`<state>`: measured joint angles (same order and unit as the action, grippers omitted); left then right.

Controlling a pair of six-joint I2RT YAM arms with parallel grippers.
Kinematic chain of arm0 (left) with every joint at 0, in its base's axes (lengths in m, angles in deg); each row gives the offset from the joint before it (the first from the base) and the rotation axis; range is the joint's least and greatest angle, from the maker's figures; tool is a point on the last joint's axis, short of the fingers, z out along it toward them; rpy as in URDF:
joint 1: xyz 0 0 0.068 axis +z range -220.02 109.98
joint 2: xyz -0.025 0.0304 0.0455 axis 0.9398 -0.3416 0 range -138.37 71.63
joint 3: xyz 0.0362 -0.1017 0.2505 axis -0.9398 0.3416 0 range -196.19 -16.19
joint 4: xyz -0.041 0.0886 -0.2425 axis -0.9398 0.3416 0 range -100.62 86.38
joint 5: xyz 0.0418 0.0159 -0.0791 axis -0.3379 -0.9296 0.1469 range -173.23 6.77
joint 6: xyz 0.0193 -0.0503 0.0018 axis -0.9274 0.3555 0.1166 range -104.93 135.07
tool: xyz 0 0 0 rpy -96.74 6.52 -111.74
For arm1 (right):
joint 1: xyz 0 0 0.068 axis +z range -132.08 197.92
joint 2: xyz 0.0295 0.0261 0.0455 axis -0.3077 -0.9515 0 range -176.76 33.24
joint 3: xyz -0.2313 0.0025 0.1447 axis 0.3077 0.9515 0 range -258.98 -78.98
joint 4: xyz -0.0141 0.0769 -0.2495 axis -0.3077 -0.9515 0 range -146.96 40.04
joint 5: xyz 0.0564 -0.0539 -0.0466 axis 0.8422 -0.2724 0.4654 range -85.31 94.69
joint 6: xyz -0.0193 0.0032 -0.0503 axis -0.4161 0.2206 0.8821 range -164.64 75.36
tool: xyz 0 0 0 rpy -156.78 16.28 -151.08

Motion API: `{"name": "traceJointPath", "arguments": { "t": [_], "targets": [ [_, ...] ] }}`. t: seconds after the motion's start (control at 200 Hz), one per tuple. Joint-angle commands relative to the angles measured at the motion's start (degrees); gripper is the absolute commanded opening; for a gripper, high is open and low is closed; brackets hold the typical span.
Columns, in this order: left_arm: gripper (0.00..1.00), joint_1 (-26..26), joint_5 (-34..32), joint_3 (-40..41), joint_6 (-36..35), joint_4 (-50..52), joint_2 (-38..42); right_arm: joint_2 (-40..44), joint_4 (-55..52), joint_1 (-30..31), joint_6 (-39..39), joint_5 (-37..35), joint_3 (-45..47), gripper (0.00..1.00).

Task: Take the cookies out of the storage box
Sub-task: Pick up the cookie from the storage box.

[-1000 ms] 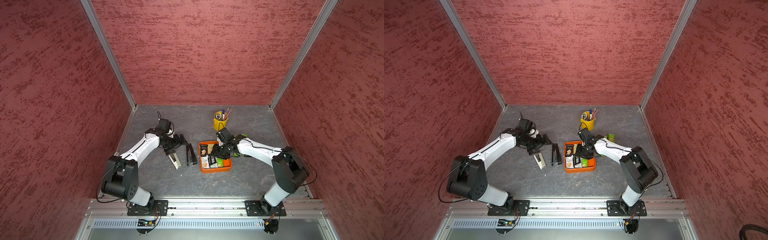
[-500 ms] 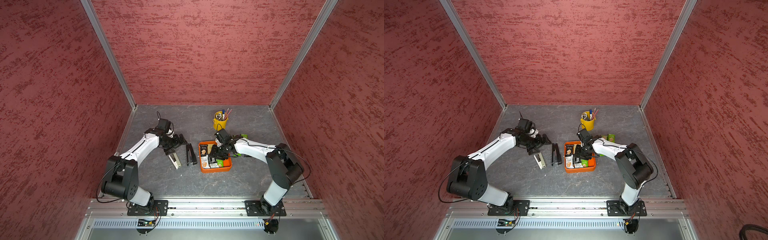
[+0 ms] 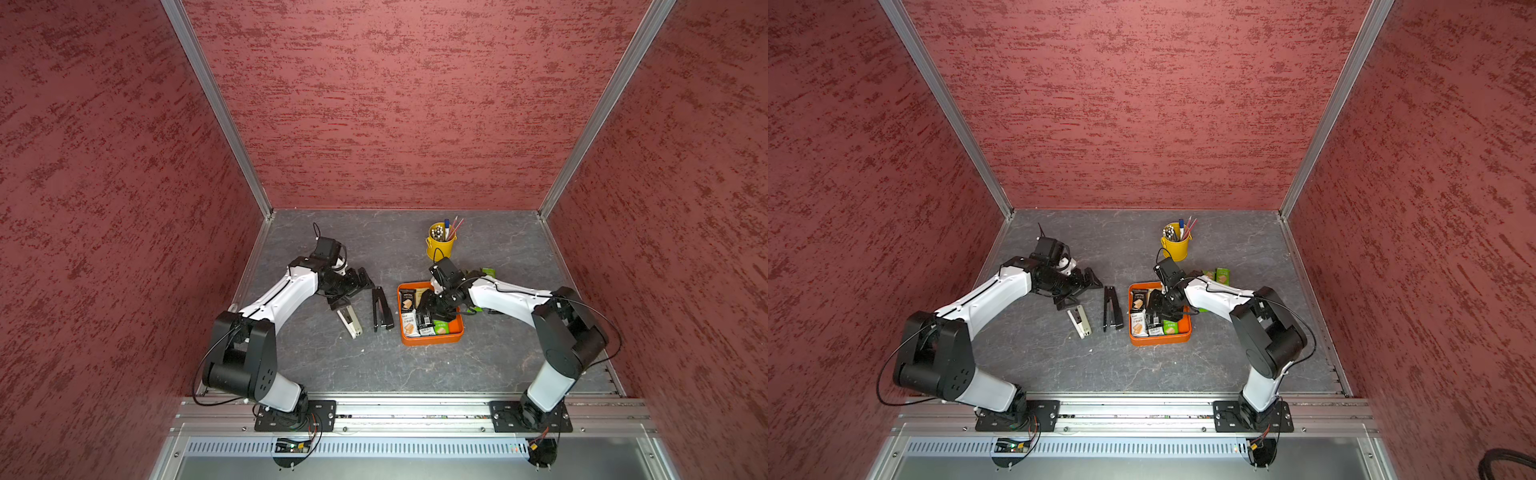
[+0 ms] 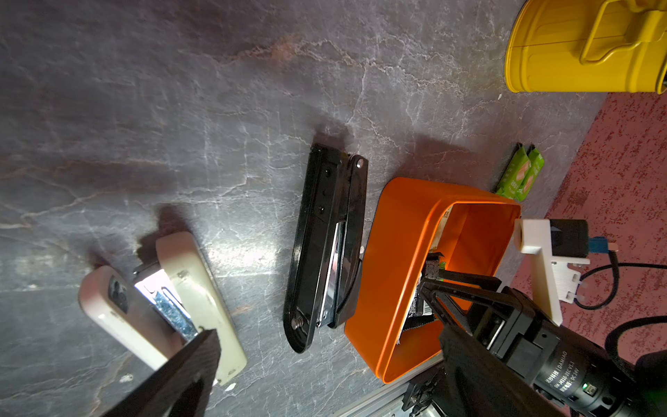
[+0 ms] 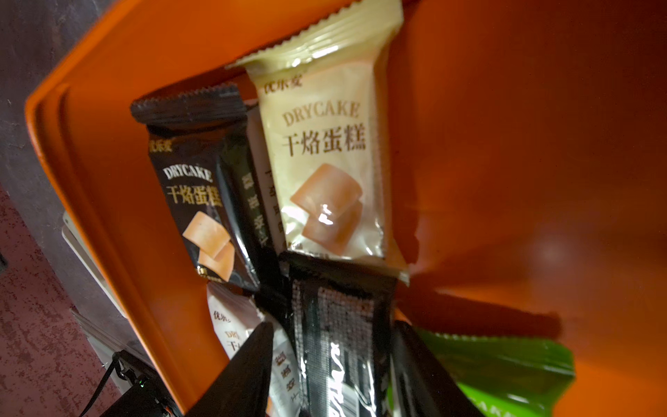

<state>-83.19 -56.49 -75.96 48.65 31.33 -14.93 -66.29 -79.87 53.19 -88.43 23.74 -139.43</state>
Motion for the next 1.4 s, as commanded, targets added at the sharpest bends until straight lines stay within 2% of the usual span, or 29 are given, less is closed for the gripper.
{"name": "traceJointPath", "arguments": {
  "t": [0.0,0.26,0.446,0.887,1.152,1.398],
  "targets": [
    [1.0,0.3,0.4,0.4,-0.7,-0.9,0.8,0.6,-2.3,0.4,-0.6,-0.6,0.2,0.56],
    [1.0,0.3,0.2,0.7,-0.6,-0.8,1.3,2.6,0.7,0.4,-2.6,1.8,2.1,0.41],
    [1.0,0.3,0.0,0.7,-0.6,-0.7,1.7,4.4,5.7,0.4,-5.7,4.0,4.4,0.39],
    [1.0,0.3,0.1,0.8,-0.5,-0.6,1.8,6.3,8.0,0.4,-7.4,4.3,7.3,0.4],
    [1.0,0.3,0.0,0.8,-0.2,-0.6,2.1,6.6,6.4,0.4,-7.2,2.1,7.0,0.24],
    [1.0,0.3,-0.1,0.9,-0.2,-0.9,1.9,7.0,2.3,0.4,-5.7,-0.1,4.7,0.2]
  ]
}}
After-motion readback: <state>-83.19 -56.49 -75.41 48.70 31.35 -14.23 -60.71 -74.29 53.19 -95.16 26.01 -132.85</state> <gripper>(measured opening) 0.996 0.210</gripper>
